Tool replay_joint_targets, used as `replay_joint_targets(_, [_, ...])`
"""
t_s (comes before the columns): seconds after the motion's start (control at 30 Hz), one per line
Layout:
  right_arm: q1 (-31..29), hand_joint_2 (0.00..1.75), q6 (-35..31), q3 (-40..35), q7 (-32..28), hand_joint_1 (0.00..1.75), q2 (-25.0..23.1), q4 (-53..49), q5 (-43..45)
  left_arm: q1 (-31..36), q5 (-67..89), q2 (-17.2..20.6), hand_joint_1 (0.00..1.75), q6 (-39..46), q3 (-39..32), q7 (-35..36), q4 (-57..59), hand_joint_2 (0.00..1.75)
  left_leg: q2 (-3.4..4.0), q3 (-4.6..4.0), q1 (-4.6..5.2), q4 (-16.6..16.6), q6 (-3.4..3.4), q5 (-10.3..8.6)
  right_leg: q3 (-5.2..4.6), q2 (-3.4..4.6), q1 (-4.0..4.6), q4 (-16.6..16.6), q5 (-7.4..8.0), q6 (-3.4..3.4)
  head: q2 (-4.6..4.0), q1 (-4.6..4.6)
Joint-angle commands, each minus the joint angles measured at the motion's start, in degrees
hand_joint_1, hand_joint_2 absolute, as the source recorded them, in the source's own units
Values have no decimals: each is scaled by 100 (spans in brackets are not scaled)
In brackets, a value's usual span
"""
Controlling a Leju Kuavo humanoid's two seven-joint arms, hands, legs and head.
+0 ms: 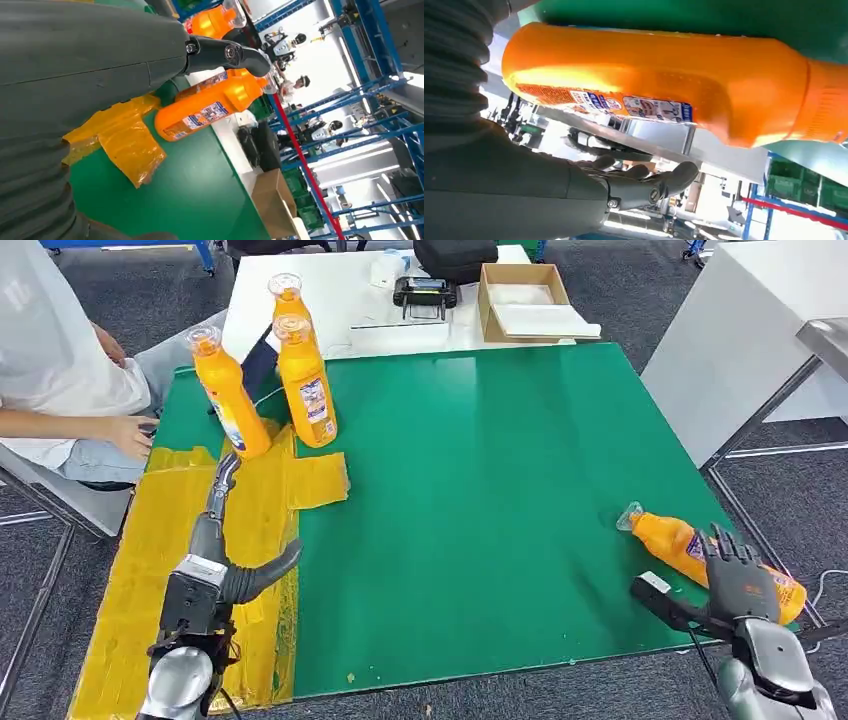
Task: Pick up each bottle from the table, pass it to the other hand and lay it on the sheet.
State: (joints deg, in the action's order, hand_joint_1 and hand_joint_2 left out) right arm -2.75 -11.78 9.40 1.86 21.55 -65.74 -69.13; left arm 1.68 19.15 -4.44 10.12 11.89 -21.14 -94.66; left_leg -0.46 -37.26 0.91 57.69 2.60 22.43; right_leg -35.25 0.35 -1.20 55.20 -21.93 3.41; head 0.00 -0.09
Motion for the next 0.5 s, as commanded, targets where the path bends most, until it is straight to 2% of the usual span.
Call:
replay_joint_targets(0.03, [-303, 175, -36, 161, 45, 0, -129, 555, 6, 215, -54, 31, 0, -13, 86, 25, 393, 175, 5, 23, -9, -1, -17, 9, 24, 0, 10, -6, -5, -15, 0, 2])
replay_joint_targets(0.27, [-574, 175, -163, 216, 337, 0, 41, 1126, -395, 301, -84, 22, 0, -27, 133, 27, 496, 175, 3, 27, -9, 0, -17, 10, 29, -3, 10, -6, -6, -15, 0, 2])
replay_joint_targets(0.43, [-905, 175, -133, 275, 337, 0, 130, 1719, -406, 398, -96, 33, 0, -62, 190, 25, 606, 175, 3, 23, -8, -1, -15, 8, 26, -1, 9, -7, -4, -13, 0, 0])
replay_joint_targets(0.47, [-943, 175, -126, 294, 320, 0, 161, 1811, -394, 412, -101, 34, 0, -68, 198, 24, 625, 175, 9, 50, -15, 7, -31, 25, 53, 0, 16, -3, -17, -26, 0, 0])
replay_joint_targets(0.5, [-1037, 175, -110, 324, 327, 0, 198, 2028, -386, 440, -115, 37, 0, -85, 220, 23, 672, 175, 4, 27, -9, -1, -17, 8, 29, -1, 9, -7, -4, -14, 0, 0])
